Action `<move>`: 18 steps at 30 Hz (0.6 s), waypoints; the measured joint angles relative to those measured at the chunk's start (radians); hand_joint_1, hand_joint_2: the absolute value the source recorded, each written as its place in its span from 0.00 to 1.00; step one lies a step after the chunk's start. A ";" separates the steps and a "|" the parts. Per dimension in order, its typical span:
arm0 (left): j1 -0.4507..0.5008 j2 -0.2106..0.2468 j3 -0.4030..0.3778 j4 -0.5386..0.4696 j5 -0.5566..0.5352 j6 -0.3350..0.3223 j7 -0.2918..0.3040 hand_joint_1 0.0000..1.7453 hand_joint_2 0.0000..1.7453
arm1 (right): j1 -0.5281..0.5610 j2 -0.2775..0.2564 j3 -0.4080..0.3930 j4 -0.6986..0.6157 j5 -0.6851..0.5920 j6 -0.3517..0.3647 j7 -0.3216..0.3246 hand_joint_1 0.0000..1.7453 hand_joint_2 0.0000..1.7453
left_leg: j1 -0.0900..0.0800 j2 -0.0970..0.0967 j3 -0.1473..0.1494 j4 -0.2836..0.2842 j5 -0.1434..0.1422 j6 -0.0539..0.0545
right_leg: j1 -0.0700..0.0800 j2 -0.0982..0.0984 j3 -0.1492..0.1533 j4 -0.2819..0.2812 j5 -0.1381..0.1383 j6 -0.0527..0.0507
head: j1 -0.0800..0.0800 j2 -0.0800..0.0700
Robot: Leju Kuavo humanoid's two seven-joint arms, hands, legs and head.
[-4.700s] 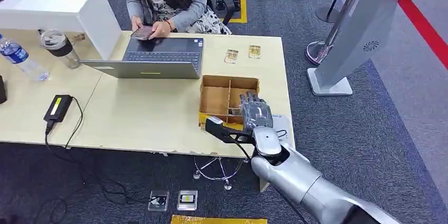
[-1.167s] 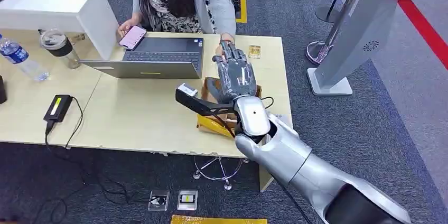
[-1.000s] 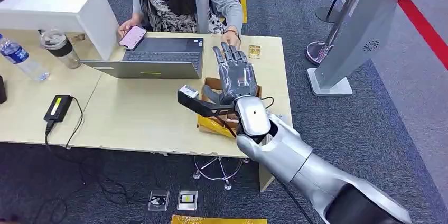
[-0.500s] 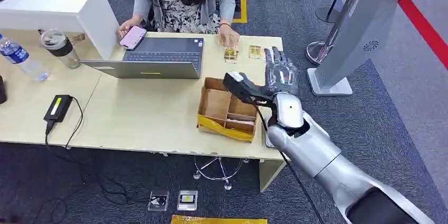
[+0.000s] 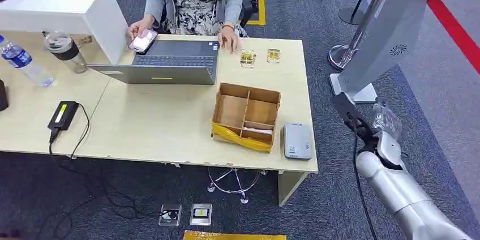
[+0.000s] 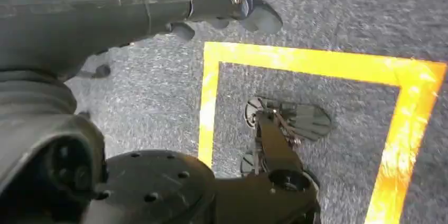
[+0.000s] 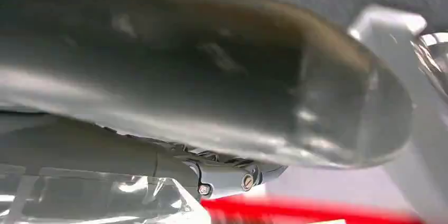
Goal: Pass the card to the sensor for recognition and then transmit it.
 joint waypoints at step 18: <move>0.003 0.001 0.145 0.000 0.134 0.009 -0.184 0.00 0.00 | 0.371 0.090 -0.372 0.458 -0.919 0.053 -0.623 0.00 0.00 | 0.000 -0.003 -0.001 -0.001 0.000 0.000 | 0.000 -0.003 0.001 0.000 -0.001 -0.001 | 0.000 0.000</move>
